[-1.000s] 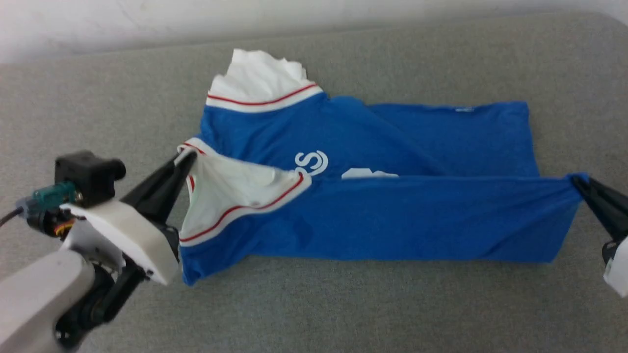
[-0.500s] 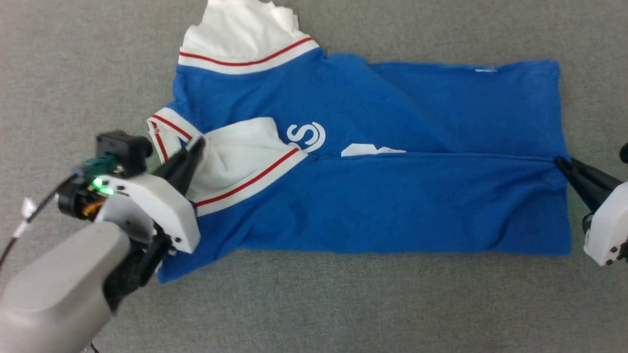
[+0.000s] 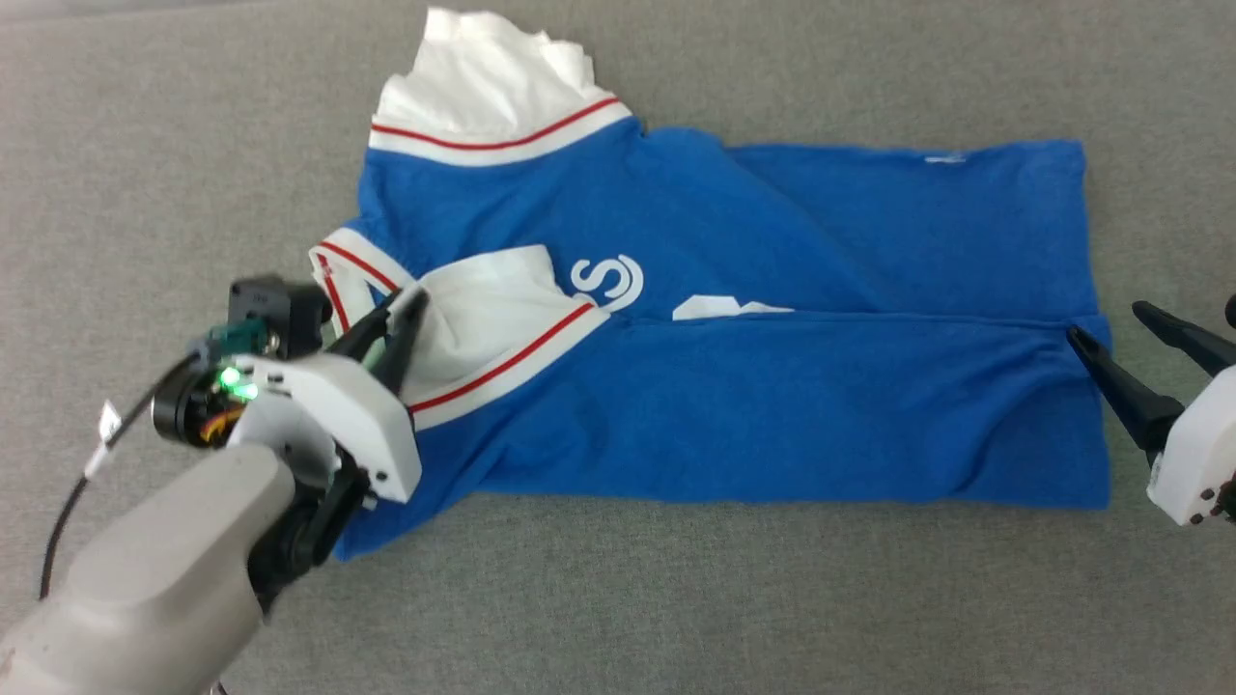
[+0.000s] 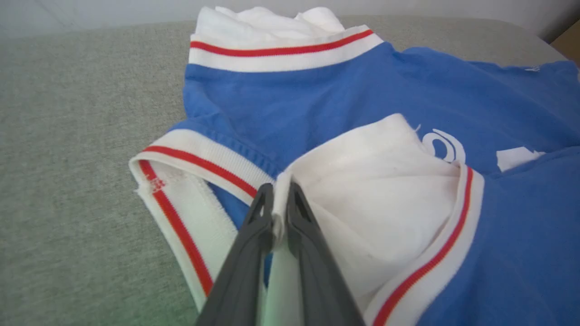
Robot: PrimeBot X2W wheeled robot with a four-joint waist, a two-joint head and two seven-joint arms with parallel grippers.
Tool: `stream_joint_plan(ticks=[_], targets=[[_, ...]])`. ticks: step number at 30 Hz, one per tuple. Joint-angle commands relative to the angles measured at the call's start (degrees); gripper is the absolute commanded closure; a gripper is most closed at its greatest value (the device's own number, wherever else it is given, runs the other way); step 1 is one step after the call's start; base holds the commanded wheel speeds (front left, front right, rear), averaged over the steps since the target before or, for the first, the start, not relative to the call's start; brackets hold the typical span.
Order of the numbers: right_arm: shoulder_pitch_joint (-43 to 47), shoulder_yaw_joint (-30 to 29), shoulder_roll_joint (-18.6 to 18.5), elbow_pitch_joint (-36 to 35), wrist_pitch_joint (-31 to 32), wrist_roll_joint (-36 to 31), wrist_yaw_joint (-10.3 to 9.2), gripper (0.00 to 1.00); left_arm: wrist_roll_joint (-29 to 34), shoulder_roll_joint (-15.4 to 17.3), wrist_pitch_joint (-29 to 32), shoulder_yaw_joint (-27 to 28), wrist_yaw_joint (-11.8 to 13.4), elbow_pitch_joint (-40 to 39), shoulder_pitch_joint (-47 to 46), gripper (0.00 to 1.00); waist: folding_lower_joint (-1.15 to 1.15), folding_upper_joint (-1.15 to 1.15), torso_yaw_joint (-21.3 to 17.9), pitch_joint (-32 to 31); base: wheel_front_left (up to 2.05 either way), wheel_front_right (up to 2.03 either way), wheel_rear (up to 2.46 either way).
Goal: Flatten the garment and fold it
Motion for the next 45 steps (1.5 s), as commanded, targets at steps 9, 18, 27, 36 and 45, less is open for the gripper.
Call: stream_joint_plan(ticks=[9, 18, 27, 36, 45], targets=[[8.48, -7.71, 2.78, -4.32, -4.86, -1.42, -0.11, 0.0, -0.88, 2.34, -8.3, 6.07, 5.48, -7.44, 11.52, 0.0, 0.0, 0.0, -0.2, -9.93, 0.0, 0.0, 0.0], [22.12, -23.17, 16.71, -13.93, -11.53, -14.59, -0.11, 0.0, 17.51, -2.1, -8.79, 24.1, 13.87, -25.05, 31.79, 0.0, 0.0, 0.0, 0.51, -13.48, 0.0, 0.0, 0.0], [32.13, -26.43, 30.27, -21.39, -11.68, -24.95, -0.11, 0.0, 28.29, -14.64, -8.8, 34.6, 11.54, -26.15, 50.78, 0.0, 0.0, 0.0, 0.33, -15.54, 0.0, 0.0, 0.0], [32.35, -26.87, 31.47, -22.62, -10.39, -26.93, -0.11, 0.0, 31.53, -15.57, -5.75, 35.58, 4.59, -20.26, 48.54, 0.0, 0.0, 0.0, 1.72, -15.42, 0.0, 0.0, 0.0], [30.81, -25.28, 31.34, -22.08, -9.52, -26.48, -0.11, 0.0, 31.65, -12.56, 12.53, 30.82, 2.07, -14.46, 37.3, 0.0, 0.0, 0.0, 1.94, -12.52, 0.0, 0.0, 0.0]])
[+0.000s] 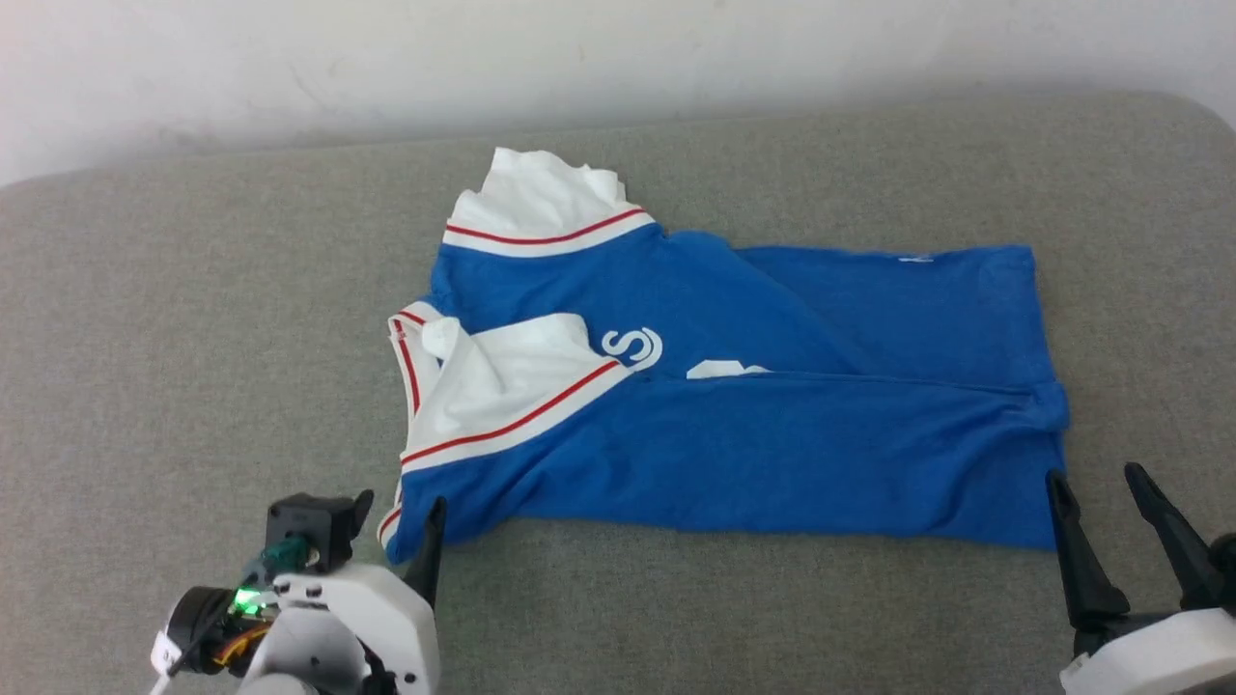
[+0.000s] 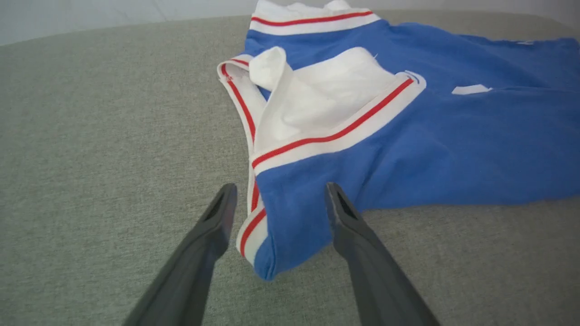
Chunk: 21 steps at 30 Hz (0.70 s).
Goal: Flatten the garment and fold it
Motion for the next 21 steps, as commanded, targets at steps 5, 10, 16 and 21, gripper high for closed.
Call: stream_joint_plan(ticks=[5, 10, 16, 21], targets=[[-1.2, 0.68, -0.1, 0.49, -0.03, 0.57, -0.11, 0.0, -0.46, 1.03, 6.64, -0.36, 1.67, 2.8, -2.99, 0.0, -0.01, -0.01, -0.95, 2.61, 0.0, 0.0, 0.0], [-1.55, 0.84, -0.44, 0.97, 0.02, 0.77, -0.11, 0.0, -1.57, 1.7, 13.42, -1.21, 2.49, 4.43, -3.83, 0.0, -0.01, -0.01, -1.69, 4.07, 0.0, 0.0, 0.0], [-3.26, 2.14, -2.92, 0.84, 1.4, 1.0, -0.11, 0.0, -3.61, 1.48, 15.48, -1.03, 1.98, 4.19, -3.92, 1.0, -0.01, -0.01, -2.19, 4.69, 0.0, 0.0, 0.0], [-6.6, 2.77, -6.39, 0.58, 6.41, 5.22, -0.11, 0.0, -4.76, 1.64, 13.68, 0.51, 2.28, 3.0, -2.66, 1.0, -0.01, -0.01, -2.63, 4.21, 0.0, 0.0, 0.0]])
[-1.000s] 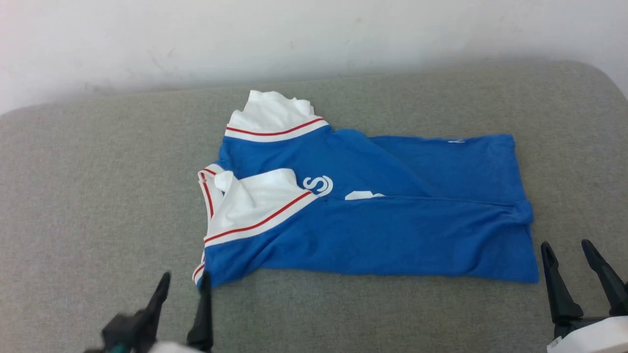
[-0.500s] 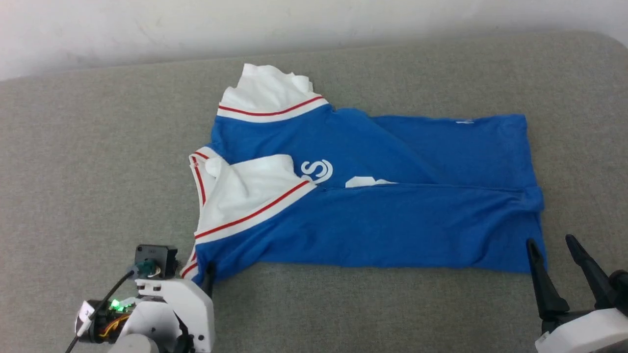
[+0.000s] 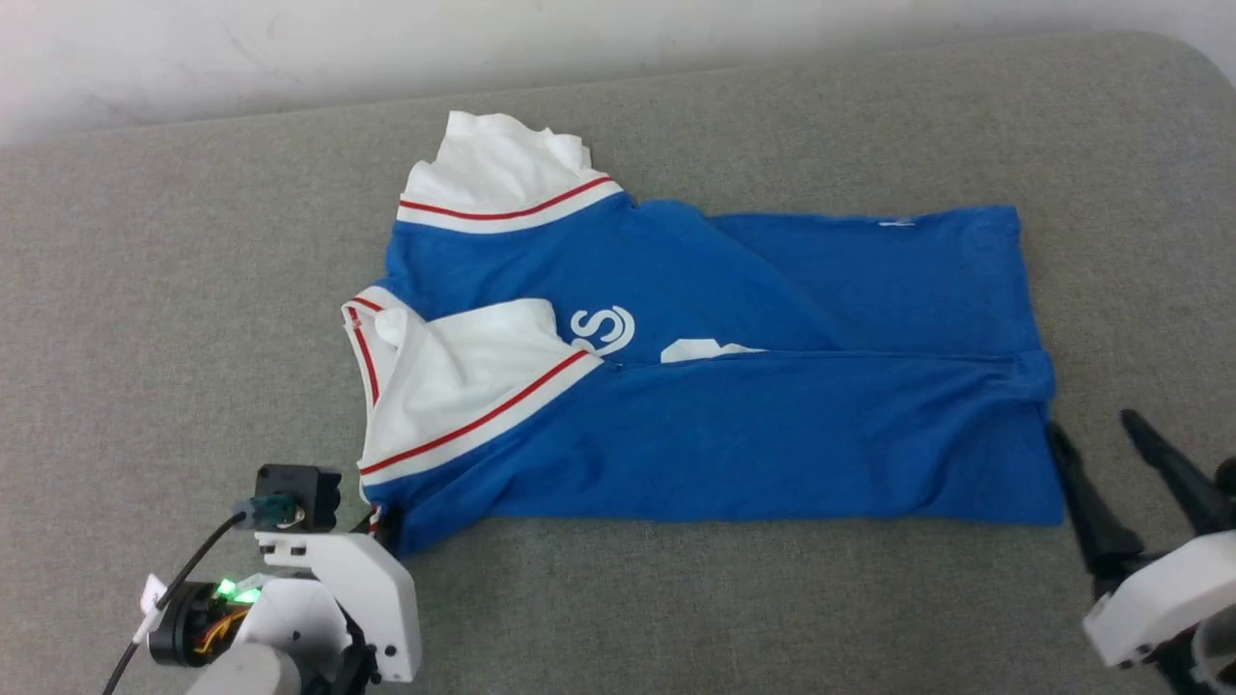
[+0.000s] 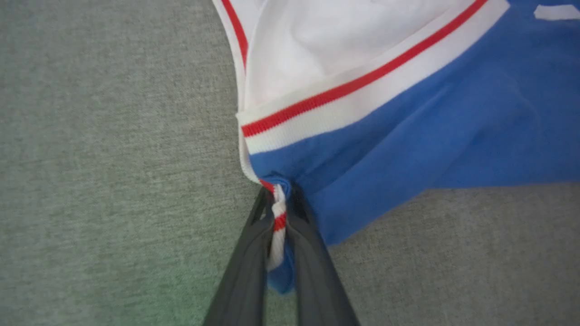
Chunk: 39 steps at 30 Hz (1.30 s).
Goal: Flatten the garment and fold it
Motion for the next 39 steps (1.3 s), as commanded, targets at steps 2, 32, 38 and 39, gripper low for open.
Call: stream_joint_plan(ticks=[2, 32, 38, 39], targets=[[-1.46, -1.16, -1.2, 0.72, 2.64, 1.74, -0.11, 0.0, -0.5, 0.24, -0.43, 0.59, 0.57, 0.16, 1.51, 1.0, -0.01, 0.0, -0.08, -0.26, 0.0, 0.0, 0.0], [-7.94, -0.18, -5.64, 15.85, 15.65, 7.62, -0.11, 1.0, -2.15, -1.08, -3.78, 1.24, 0.29, -1.98, 1.14, 1.0, -0.01, 0.0, 1.66, 1.17, 0.0, 0.0, 0.0], [-6.93, -2.97, -7.28, 10.4, 17.23, 8.79, -0.11, 1.0, -7.71, -1.21, -4.47, 5.26, 0.0, -8.28, 4.95, 1.0, -0.01, 0.0, 1.72, -2.1, 0.0, 0.0, 0.0], [-6.45, -3.74, -7.31, 9.37, 17.62, 8.92, -0.11, 1.0, -8.25, -0.77, -4.25, 5.78, 0.16, -9.75, 5.92, 1.0, -0.01, 0.0, 1.8, -2.57, 0.0, 0.0, 0.0]])
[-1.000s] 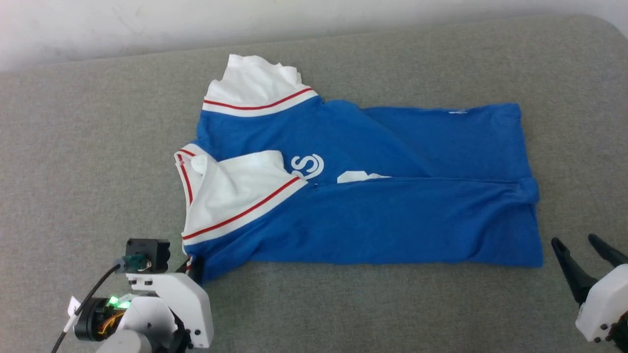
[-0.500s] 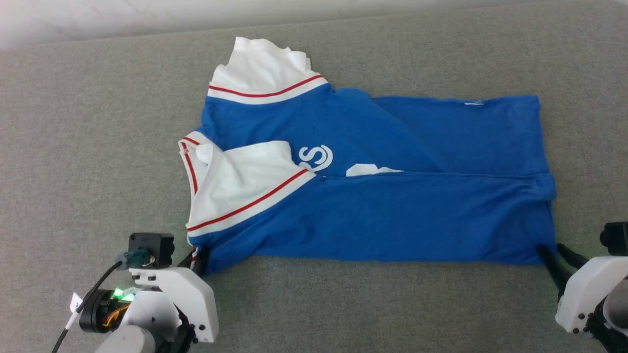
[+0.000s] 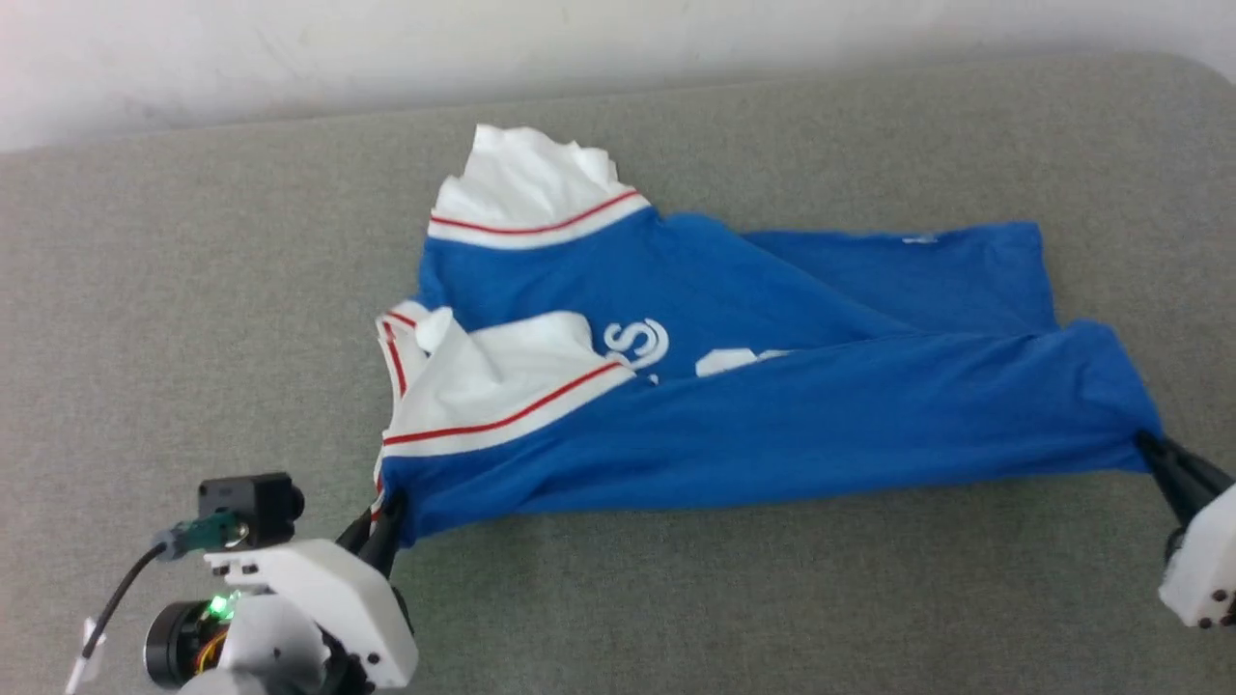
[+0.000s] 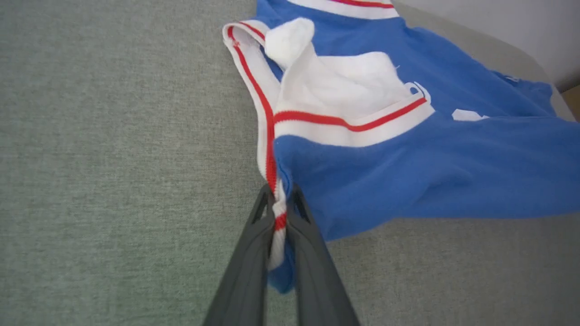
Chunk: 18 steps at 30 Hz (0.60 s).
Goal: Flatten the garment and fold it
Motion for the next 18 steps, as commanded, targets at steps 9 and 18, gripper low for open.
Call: stream_joint_plan(ticks=[9, 18], targets=[[9.23, -6.55, 1.98, -8.0, 4.48, 0.58, -0.13, 1.0, -3.2, 3.81, 2.31, 4.23, 5.3, -12.68, 14.38, 1.0, 0.0, 0.0, 0.8, -3.14, 0.0, 0.0, 0.0], [14.21, -5.24, 5.06, -6.84, 4.08, -0.48, -0.13, 1.0, -5.24, -0.58, -0.52, 2.07, 4.92, -9.47, 19.92, 1.0, 0.0, 0.0, 1.36, -2.62, 0.0, 0.0, 0.0]])
